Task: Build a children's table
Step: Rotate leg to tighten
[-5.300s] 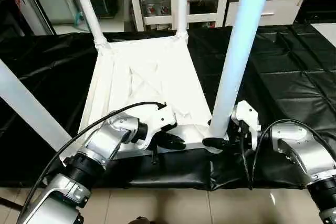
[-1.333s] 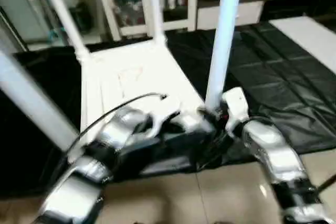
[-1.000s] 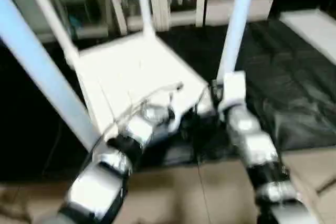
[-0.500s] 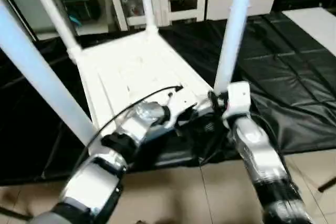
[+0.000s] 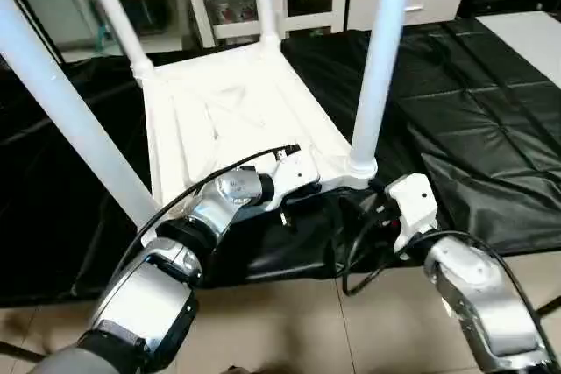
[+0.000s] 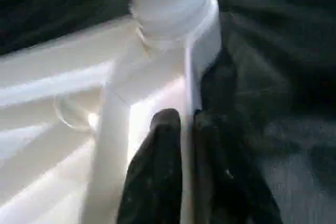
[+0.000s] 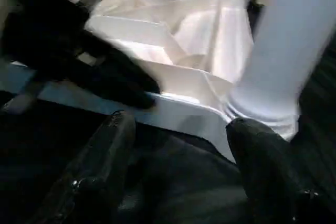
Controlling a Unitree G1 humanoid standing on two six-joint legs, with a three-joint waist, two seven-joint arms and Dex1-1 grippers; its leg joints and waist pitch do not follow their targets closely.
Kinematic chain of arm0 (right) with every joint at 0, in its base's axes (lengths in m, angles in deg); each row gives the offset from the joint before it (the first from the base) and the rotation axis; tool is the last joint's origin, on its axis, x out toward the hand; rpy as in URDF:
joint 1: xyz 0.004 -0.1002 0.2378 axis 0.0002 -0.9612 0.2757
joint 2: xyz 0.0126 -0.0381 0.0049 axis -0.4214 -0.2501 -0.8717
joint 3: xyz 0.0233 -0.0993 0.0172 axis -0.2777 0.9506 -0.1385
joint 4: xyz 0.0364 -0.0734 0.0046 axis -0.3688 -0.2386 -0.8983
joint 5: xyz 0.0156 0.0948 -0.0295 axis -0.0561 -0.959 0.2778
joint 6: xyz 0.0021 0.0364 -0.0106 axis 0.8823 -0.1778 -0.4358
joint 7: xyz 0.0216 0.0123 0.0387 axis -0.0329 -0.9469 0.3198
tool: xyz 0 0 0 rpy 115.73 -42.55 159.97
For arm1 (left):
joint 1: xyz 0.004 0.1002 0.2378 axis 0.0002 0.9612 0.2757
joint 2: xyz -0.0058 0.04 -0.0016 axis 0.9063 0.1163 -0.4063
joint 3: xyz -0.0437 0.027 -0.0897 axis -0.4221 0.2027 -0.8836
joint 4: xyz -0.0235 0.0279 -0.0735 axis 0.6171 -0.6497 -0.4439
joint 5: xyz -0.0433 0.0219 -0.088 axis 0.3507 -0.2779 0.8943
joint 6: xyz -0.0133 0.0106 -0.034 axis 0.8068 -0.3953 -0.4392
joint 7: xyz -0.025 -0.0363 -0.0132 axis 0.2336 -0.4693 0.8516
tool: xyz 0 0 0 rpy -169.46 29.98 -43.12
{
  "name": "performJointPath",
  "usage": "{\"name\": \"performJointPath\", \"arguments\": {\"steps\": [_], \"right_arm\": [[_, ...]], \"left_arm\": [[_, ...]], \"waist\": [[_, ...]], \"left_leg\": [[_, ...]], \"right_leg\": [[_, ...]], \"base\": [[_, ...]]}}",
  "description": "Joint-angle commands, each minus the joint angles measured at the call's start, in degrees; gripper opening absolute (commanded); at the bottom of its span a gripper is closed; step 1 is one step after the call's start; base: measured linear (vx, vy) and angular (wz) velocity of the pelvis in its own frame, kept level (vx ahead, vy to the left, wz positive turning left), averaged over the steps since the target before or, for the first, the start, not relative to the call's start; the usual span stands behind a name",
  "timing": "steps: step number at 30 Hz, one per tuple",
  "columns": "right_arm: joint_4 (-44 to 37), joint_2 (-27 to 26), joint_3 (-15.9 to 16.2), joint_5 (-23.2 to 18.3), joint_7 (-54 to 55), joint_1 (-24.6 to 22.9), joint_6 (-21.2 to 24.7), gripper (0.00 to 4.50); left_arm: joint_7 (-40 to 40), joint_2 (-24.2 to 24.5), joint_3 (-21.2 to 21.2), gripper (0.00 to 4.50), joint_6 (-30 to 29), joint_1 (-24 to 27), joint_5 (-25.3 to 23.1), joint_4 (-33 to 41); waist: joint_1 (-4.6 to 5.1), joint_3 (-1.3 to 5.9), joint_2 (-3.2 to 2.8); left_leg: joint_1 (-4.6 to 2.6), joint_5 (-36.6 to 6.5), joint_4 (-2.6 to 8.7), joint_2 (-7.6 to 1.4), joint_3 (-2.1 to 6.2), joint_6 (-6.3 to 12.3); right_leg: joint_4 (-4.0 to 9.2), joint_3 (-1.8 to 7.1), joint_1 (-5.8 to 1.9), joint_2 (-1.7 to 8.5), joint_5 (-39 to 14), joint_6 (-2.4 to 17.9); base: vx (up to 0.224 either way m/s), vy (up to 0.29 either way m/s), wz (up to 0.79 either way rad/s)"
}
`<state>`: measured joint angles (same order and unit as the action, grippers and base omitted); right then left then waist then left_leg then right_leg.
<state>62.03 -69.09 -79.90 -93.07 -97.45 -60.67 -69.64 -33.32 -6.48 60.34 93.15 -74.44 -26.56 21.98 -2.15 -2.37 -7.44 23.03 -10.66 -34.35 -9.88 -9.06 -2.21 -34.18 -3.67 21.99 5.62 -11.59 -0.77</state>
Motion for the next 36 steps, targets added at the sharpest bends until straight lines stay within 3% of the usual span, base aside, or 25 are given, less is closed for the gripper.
{"name": "performJointPath", "arguments": {"steps": [1,3,6,7,8,9,10,12,13,15,18,19,21,22,28,29,30,34,36], "right_arm": [[-2.32,-0.11,1.27,-0.85,-0.82,-0.23,1.48,3.12],[-2.87,-0.07,1.3,-0.73,-0.83,-0.34,1.84,3.12],[-3.15,0.0,0.77,-0.52,-0.44,-0.39,2.37,3.12],[-3.27,0.02,0.59,-0.77,-0.51,-0.39,2.74,3.12],[-3.31,0.02,0.55,-0.8,-0.54,-0.4,2.83,3.12],[-3.62,0.29,0.47,-1.03,-1.1,-0.39,3.55,3.12],[-3.68,0.49,0.48,-1.16,-1.42,-0.4,3.75,3.12],[-3.7,1.59,0.76,-1.36,-2.97,-0.42,4.35,3.12],[-3.71,1.62,0.77,-1.37,-3.02,-0.42,4.36,3.12],[-3.86,2.49,0.96,-1.77,-4.33,-0.56,4.89,3.12],[-6.91,5.38,1.14,-4.55,-9.12,-1.75,6.96,3.12],[-6.91,5.38,1.14,-4.55,-9.12,-1.75,6.96,3.12],[-7.43,6.07,1.25,-4.49,-9.93,-2.18,7.05,3.12],[-7.61,6.34,1.4,-4.56,-10.44,-2.44,7.08,3.12],[-8.3,7.17,1.88,-4.61,-11.46,-3.14,7.2,3.12],[-8.33,7.23,1.83,-4.72,-11.39,-3.17,7.31,3.12],[-8.41,7.21,1.74,-4.71,-11.25,-3.29,7.39,3.12],[-8.52,6.85,1.7,-4.5,-10.98,-3.63,7.38,3.12],[-8.48,6.61,1.87,-4.41,-10.85,-3.73,7.38,3.12]], "left_arm": [[1.68,1.23,-3.07,0.89,-0.42,0.27,3.16,4.42],[2.08,1.73,-3.87,0.96,-0.27,1.21,4.2,6.58],[6.36,3.96,-5.45,1.09,-4.03,5.43,8.48,15.83],[10.41,5.06,-5.42,1.09,-7.81,7.8,11.21,21.2],[11.03,5.2,-5.43,1.09,-8.4,8.15,11.59,21.99],[16.62,7.09,-4.71,1.09,-14.65,11.37,14.62,29.39],[18.49,8.08,-3.96,1.09,-16.59,12.42,15.06,31.64],[25.01,12.35,-0.17,1.09,-22.04,15.94,14.65,37.95],[25.08,12.41,-0.09,1.09,-22.06,15.98,14.56,37.94],[25.82,13.85,1.58,1.09,-22.5,16.92,12.27,37.73],[15.06,11.65,1.1,1.09,-19.89,14.04,4.48,28.42],[15.06,11.65,1.1,1.09,-19.89,14.04,4.48,28.42],[11.87,11.52,1.56,1.09,-22.16,13.12,3.57,28.36],[10.31,11.34,2.09,1.09,-22.08,12.25,2.89,27.61],[2.59,9.02,1.88,1.09,-21.24,8.06,0.14,22.8],[0.17,8.43,2.17,1.09,-19.24,6.87,-1.55,20.35],[-4.32,7.41,2.69,1.09,-16.79,5.11,-4.16,16.99],[-12.01,6.3,4.09,1.09,-13.7,3.47,-7.46,14.34],[-15.14,4.89,3.23,1.09,-12.07,3.6,-6.92,14.15]], "waist": [[-0.48,3.89,1.57],[-0.67,3.92,1.59],[-0.78,3.96,1.63],[-0.85,3.92,2.13],[-0.96,3.93,1.84],[-1.06,4.07,2.02],[-1.0,3.87,2.1],[-1.32,3.96,1.82],[-1.08,3.5,1.78],[-1.35,3.46,1.5],[-1.37,3.34,1.86],[-1.71,3.47,1.91],[-1.39,3.6,1.96],[-1.47,3.73,1.8],[-1.54,3.74,2.34],[-1.67,3.76,1.67],[-1.54,3.77,2.15],[-1.45,3.8,2.3],[-1.55,3.92,2.26]], "left_leg": [[-1.17,-8.53,4.15,-2.98,0.9,6.92],[-1.13,-7.48,4.03,-2.97,0.87,7.53],[-1.04,-6.29,3.87,-2.83,0.65,8.39],[-1.14,-6.35,3.94,-2.97,0.55,8.4],[-1.0,-6.15,4.0,-2.99,0.63,8.45],[-1.35,-6.27,3.93,-3.11,0.46,8.11],[-1.12,-6.02,4.01,-3.02,0.31,8.13],[-1.32,-6.13,4.1,-3.24,0.48,7.71],[-1.46,-8.47,4.41,-3.06,0.17,6.32],[-2.03,-11.2,4.47,-3.03,-0.11,4.37],[-2.06,-12.66,4.49,-2.93,-0.16,3.08],[-2.24,-12.93,4.43,-2.94,-0.17,2.62],[-1.36,-10.98,4.62,-2.88,0.15,2.63],[-1.56,-10.87,4.52,-2.93,0.19,2.61],[-1.31,-9.75,3.99,-2.52,-0.09,4.05],[-1.36,-10.25,3.92,-2.53,0.05,3.97],[-1.25,-10.53,3.85,-2.41,0.03,4.03],[-1.02,-10.37,3.94,-2.47,0.28,4.13],[-1.12,-10.23,3.78,-2.52,0.26,4.43]], "right_leg": [[3.15,1.88,-2.54,3.42,0.34,14.92],[2.9,1.88,-2.51,3.39,2.17,15.28],[2.67,1.82,-2.39,3.28,2.82,15.35],[2.65,1.93,-2.39,3.37,2.08,15.44],[2.5,1.89,-2.49,3.44,1.4,15.45],[2.53,1.97,-2.29,3.38,0.47,15.39],[2.63,1.96,-1.99,3.06,-0.62,15.11],[2.46,2.07,-2.03,3.27,-1.38,14.66],[2.8,2.14,-1.63,2.71,-4.43,13.66],[3.15,2.39,-1.25,2.74,-6.59,13.21],[3.44,2.5,-1.51,2.47,-6.19,11.76],[3.5,2.73,-1.66,2.92,-6.48,11.55],[3.14,2.5,-2.17,2.89,-4.96,11.2],[3.07,2.51,-2.03,2.92,-4.4,11.29],[3.27,2.63,-2.0,2.92,-3.73,12.49],[3.29,2.6,-1.99,3.02,-4.6,12.41],[3.49,2.57,-2.08,2.84,-5.03,11.97],[3.42,2.45,-2.25,2.81,-4.77,11.55],[3.44,2.48,-2.22,2.87,-4.19,11.9]], "base": [[0.0,0.0,0.0],[0.0,0.0,0.0],[0.0,0.0,0.0],[0.0,0.0,0.0],[0.0,0.0,0.0],[0.0,0.0,0.0],[0.0,0.0,0.0],[0.0,0.0,0.0],[0.0,0.0,0.0],[0.0,0.0,0.0],[0.0,0.0,0.0],[0.0,0.0,0.0],[0.0,0.0,0.0],[0.0,0.0,0.0],[0.0,0.0,0.0],[0.0,0.0,0.0],[0.0,0.0,0.0],[0.0,0.0,0.0],[0.0,0.0,0.0]]}}
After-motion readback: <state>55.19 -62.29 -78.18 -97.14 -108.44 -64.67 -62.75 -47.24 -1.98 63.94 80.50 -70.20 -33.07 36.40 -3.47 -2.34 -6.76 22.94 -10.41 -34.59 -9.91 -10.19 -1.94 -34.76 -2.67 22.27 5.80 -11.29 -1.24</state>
